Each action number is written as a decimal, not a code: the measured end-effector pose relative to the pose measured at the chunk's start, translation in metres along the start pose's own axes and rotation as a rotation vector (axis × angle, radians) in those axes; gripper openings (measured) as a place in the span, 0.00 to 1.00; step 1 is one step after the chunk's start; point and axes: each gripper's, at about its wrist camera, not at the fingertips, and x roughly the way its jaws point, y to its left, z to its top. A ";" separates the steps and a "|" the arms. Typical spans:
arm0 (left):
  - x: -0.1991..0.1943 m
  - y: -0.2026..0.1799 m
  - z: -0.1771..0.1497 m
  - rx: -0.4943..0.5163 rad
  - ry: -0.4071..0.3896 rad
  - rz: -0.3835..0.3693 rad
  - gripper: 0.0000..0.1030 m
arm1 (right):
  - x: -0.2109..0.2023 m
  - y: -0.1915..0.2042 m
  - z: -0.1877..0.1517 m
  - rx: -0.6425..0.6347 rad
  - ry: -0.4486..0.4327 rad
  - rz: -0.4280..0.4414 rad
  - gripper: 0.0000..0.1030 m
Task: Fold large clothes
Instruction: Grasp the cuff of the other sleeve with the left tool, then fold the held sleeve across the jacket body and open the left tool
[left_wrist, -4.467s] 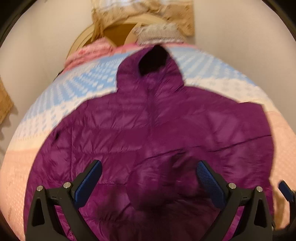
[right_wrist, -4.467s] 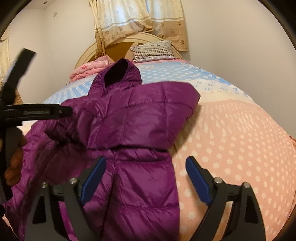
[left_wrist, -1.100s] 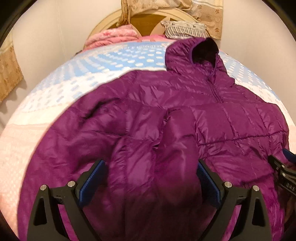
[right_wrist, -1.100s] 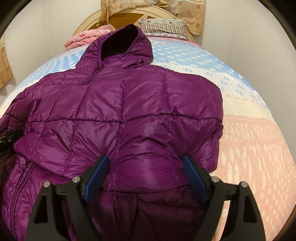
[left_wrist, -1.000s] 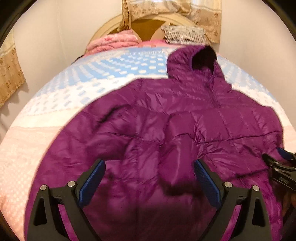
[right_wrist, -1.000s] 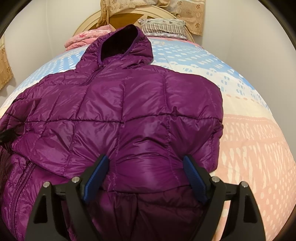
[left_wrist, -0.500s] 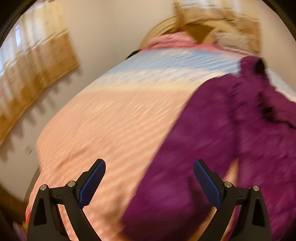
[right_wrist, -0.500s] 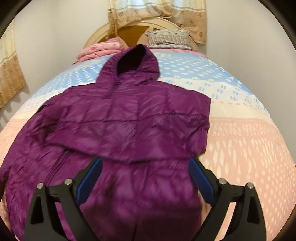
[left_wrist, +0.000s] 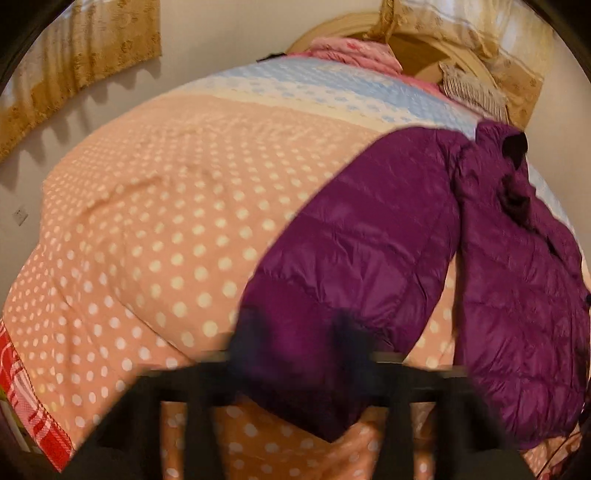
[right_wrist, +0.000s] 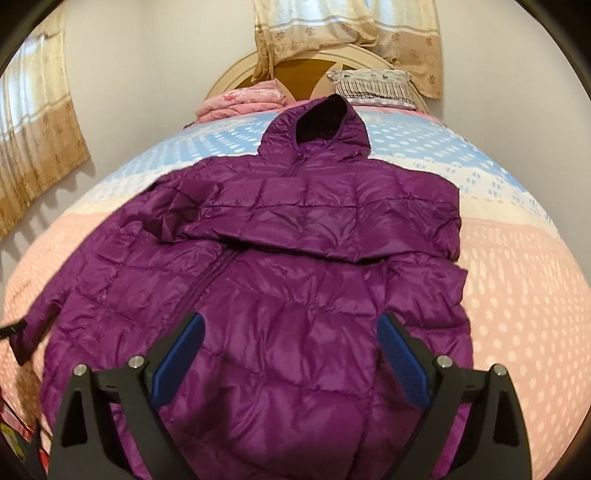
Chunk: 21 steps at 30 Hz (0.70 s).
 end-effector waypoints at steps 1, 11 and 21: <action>-0.001 0.000 0.001 0.007 -0.013 -0.003 0.16 | 0.001 -0.001 0.001 0.008 -0.005 -0.002 0.93; -0.048 0.007 0.059 0.027 -0.254 0.100 0.04 | -0.008 -0.022 0.000 0.061 -0.028 -0.016 0.93; -0.082 -0.114 0.132 0.195 -0.454 -0.010 0.04 | -0.014 -0.051 0.000 0.141 -0.041 -0.026 0.94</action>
